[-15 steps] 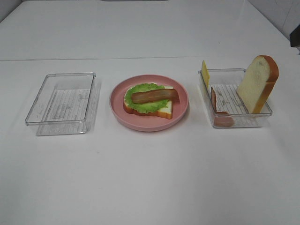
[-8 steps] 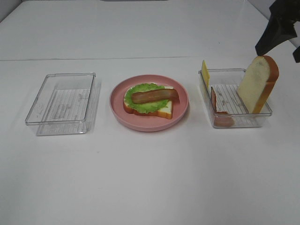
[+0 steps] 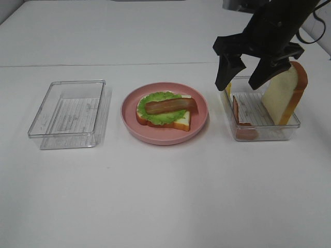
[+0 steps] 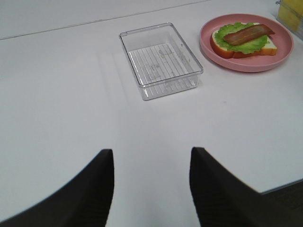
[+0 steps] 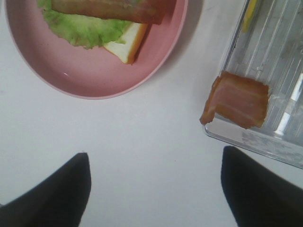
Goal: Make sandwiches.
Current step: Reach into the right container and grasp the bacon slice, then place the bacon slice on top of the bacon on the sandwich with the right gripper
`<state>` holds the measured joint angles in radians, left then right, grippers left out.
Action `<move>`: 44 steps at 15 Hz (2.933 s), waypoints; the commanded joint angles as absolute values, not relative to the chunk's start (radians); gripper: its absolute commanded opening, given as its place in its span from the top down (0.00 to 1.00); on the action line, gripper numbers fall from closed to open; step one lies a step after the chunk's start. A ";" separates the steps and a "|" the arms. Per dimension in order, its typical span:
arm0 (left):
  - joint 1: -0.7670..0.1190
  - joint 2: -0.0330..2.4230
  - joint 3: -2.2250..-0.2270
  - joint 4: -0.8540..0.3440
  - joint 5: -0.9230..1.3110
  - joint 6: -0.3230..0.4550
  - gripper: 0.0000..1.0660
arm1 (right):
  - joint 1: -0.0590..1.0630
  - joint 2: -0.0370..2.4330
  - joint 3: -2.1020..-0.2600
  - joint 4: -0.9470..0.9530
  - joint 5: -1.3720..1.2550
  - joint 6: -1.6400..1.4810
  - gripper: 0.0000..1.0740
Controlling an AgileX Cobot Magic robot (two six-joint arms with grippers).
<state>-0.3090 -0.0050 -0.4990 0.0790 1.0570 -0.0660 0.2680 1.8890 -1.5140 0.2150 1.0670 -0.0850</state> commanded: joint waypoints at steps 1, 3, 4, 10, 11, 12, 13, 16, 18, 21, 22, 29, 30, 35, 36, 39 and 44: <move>-0.309 -0.030 -0.498 0.083 1.046 -0.069 0.54 | 0.270 1.956 -1.557 0.179 1.082 -0.042 0.32; -0.309 -0.030 -0.498 0.083 1.046 -0.069 0.54 | 0.270 2.008 -1.588 0.146 1.079 -0.037 0.32; -0.309 -0.030 -0.498 0.083 1.046 -0.069 0.54 | 0.270 2.028 -1.594 0.136 1.076 -0.037 0.33; -0.309 -0.030 -0.498 0.083 1.046 -0.069 0.54 | 0.270 2.103 -1.598 0.103 1.008 -0.037 0.49; -0.309 -0.030 -0.498 0.083 1.046 -0.069 0.54 | 0.270 2.111 -1.598 0.100 0.997 -0.037 0.51; -0.309 -0.030 -0.498 0.083 1.046 -0.069 0.54 | 0.270 2.114 -1.598 0.097 0.990 -0.037 0.55; -0.309 -0.030 -0.498 0.083 1.046 -0.069 0.54 | 0.270 2.115 -1.598 0.093 0.987 -0.037 0.71; -0.309 -0.030 -0.498 0.083 1.046 -0.069 0.54 | 0.270 2.115 -1.598 0.091 0.997 -0.037 1.00; -0.309 -0.030 -0.498 0.083 1.046 -0.069 0.54 | 0.270 2.115 -1.598 0.091 1.009 -0.037 1.00; -0.309 -0.030 -0.498 0.083 1.046 -0.069 0.54 | 0.270 2.114 -1.636 0.091 1.076 -0.040 1.00; -0.309 -0.030 -0.498 0.083 1.046 -0.069 0.54 | 0.270 2.112 -1.665 0.091 1.120 -0.040 1.00; -0.309 -0.030 -0.498 0.083 1.046 -0.069 0.54 | 0.270 1.989 -1.728 0.317 1.128 -0.118 1.00; -0.309 -0.030 -0.498 0.083 1.046 -0.069 0.54 | 0.270 1.990 -1.726 0.406 1.120 -0.169 1.00; -0.309 -0.030 -0.498 0.083 1.046 -0.069 0.54 | 0.272 2.051 -1.726 0.796 0.999 -0.376 1.00; -0.309 -0.030 -0.498 0.083 1.046 -0.069 0.54 | 0.272 2.069 -1.726 0.873 0.981 -0.425 1.00; -0.309 -0.030 -0.498 0.083 1.046 -0.069 0.54 | 0.272 2.137 -1.726 1.115 0.966 -0.574 1.00; -0.309 -0.030 -0.498 0.083 1.046 -0.069 0.54 | 0.272 2.262 -1.726 1.299 0.969 -0.646 1.00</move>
